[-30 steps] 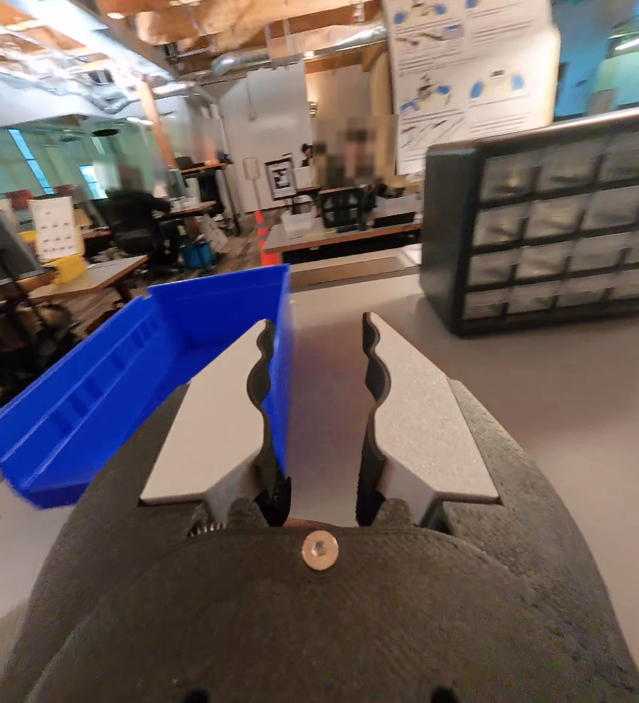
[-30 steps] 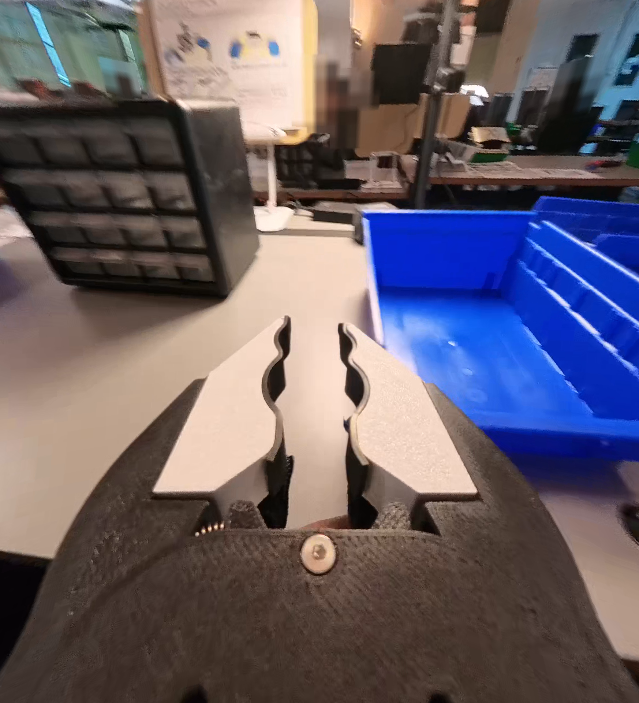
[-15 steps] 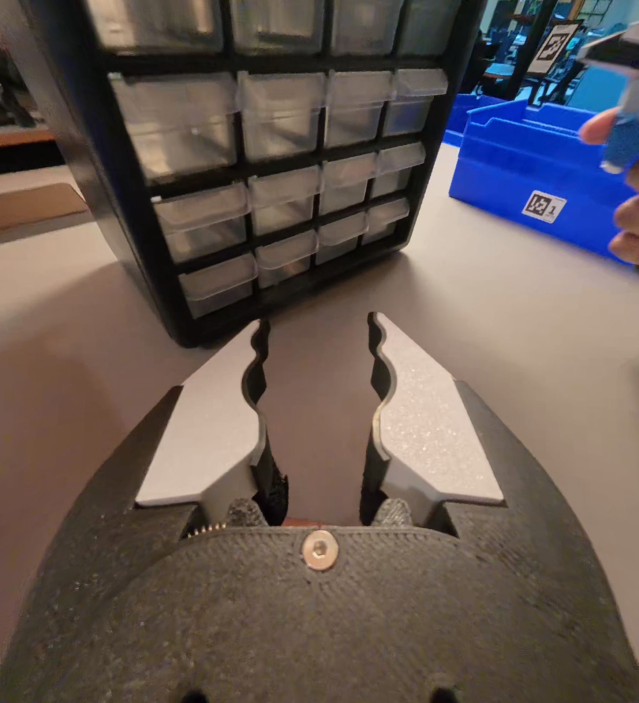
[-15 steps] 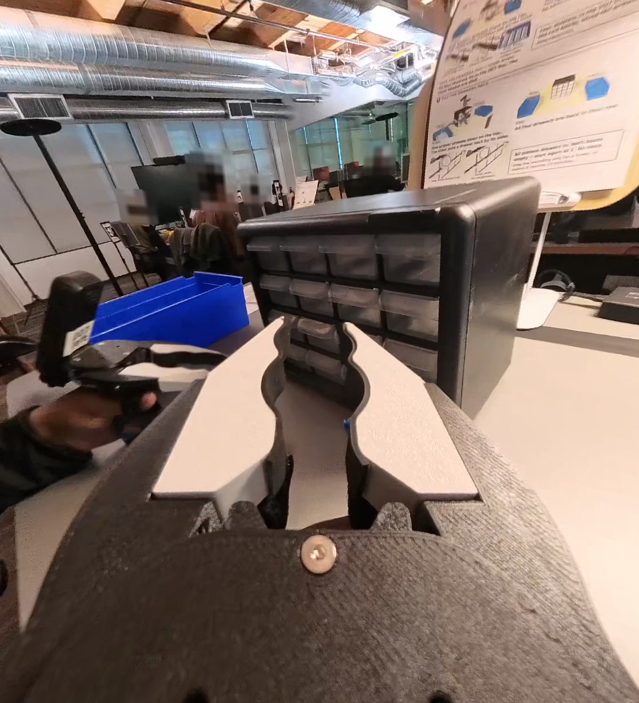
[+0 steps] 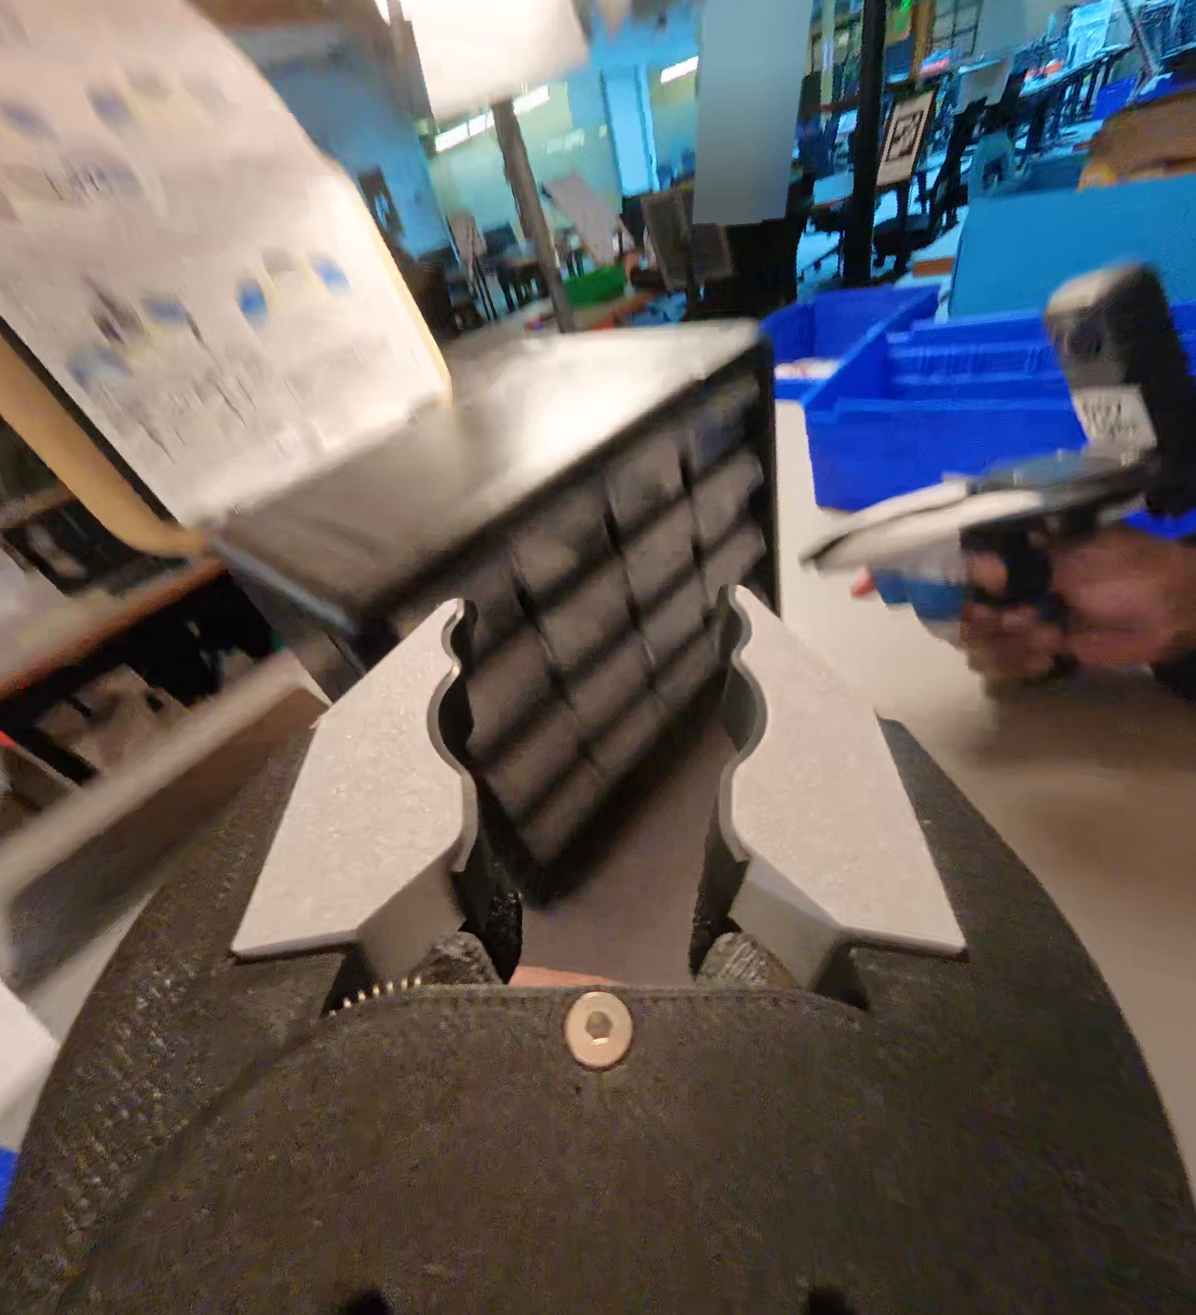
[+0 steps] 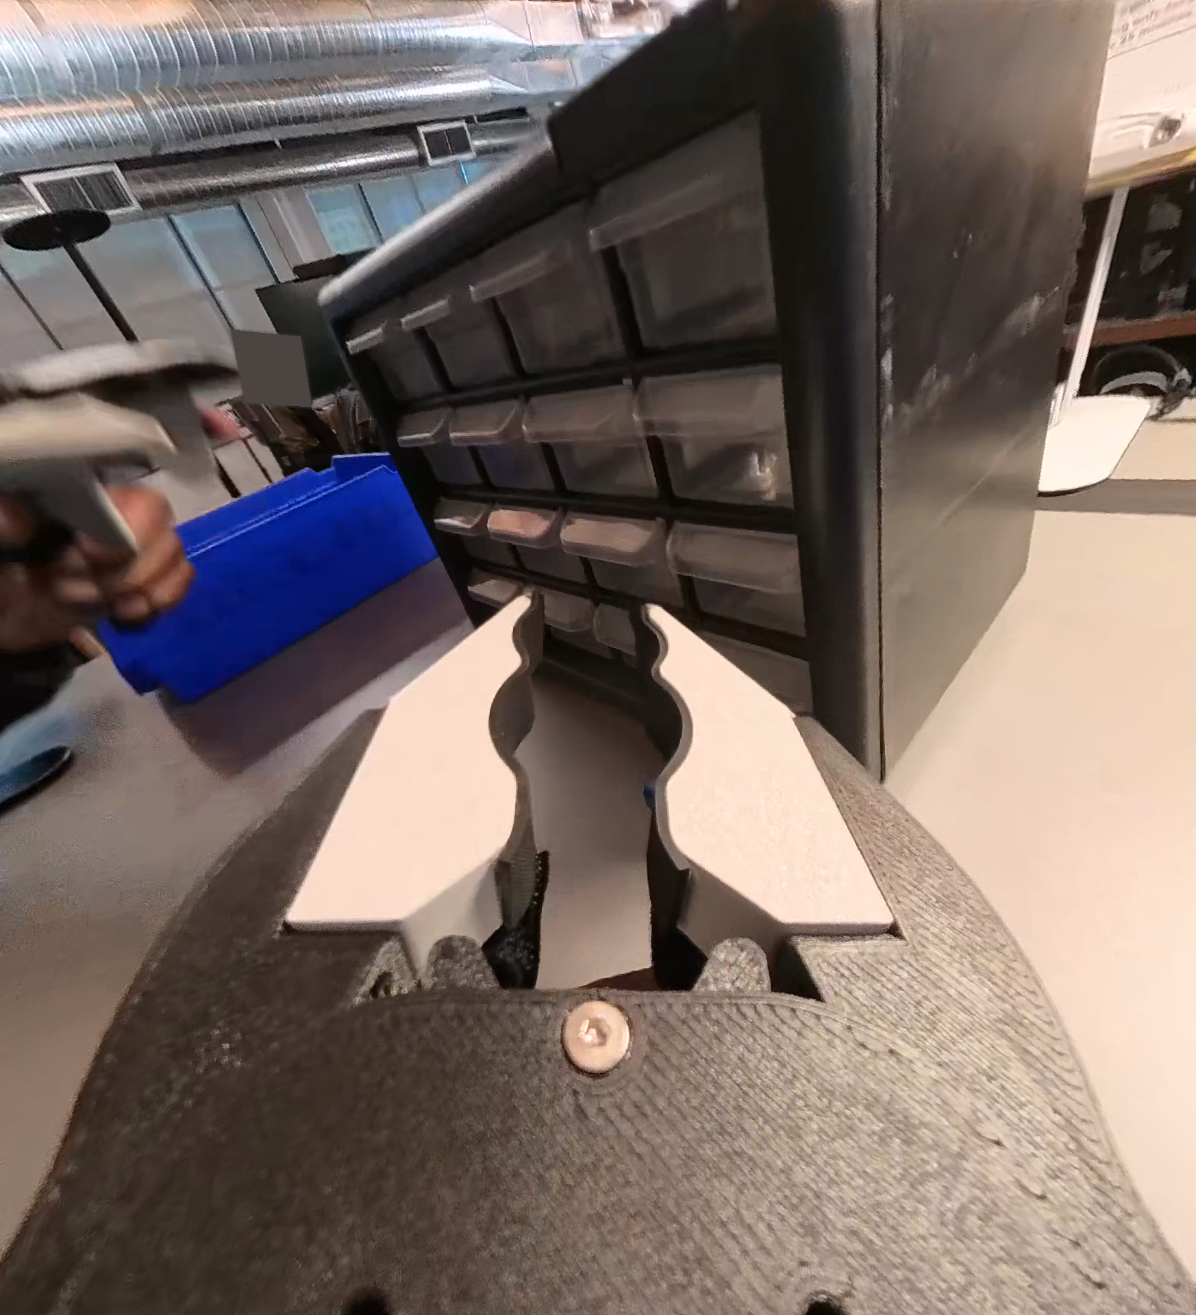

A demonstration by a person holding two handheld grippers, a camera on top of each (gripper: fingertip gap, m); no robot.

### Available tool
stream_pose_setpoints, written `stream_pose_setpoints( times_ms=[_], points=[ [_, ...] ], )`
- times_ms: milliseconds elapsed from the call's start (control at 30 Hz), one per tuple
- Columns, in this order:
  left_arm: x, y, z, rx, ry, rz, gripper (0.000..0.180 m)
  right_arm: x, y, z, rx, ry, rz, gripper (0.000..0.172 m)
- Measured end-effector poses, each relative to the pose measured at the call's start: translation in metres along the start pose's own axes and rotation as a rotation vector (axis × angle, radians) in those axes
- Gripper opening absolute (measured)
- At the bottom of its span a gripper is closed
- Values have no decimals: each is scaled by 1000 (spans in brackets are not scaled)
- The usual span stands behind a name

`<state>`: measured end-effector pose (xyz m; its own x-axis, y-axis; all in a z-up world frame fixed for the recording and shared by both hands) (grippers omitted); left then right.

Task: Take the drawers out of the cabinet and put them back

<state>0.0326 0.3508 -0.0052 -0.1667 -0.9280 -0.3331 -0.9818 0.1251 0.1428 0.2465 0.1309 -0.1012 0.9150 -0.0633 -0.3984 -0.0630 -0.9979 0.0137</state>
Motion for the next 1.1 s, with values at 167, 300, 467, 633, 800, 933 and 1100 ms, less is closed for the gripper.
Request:
stream_pose_setpoints(
  times_ms=[167,300,467,633,800,933,1100],
  points=[
    [-62,-28,-65,-157,-199,25,88,8,-1,3,-9,-91,-10,27],
    [-82,-68,-58,-346,-214,152,94,8,1,4,-11,-97,-23,27],
    [-75,-87,-38,-353,-213,225,89,7,3,3,14,-91,-17,27],
    [-79,-85,-33,-337,-229,228,86,11,3,3,11,-127,-5,27],
    [-84,-81,-30,-333,-251,202,79,9,-2,5,8,-132,31,27],
    [-87,-81,-29,-312,-261,188,82,3,-11,7,6,-134,32,27],
    [-89,-82,-26,-315,-206,212,81,-2,-20,10,-2,-137,20,28]
  ],
)
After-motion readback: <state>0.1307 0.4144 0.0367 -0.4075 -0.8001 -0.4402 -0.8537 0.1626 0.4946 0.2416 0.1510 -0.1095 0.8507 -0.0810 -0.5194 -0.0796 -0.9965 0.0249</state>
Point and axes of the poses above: each gripper's, where its closed fingertips meet, y back along the fingers, z out of its underside, x = y × z across the jaws, the point moved 10 cm from there along y, back along the fingers, and after that the axes turned 7 degrees about -y, right-handed, at the moved point
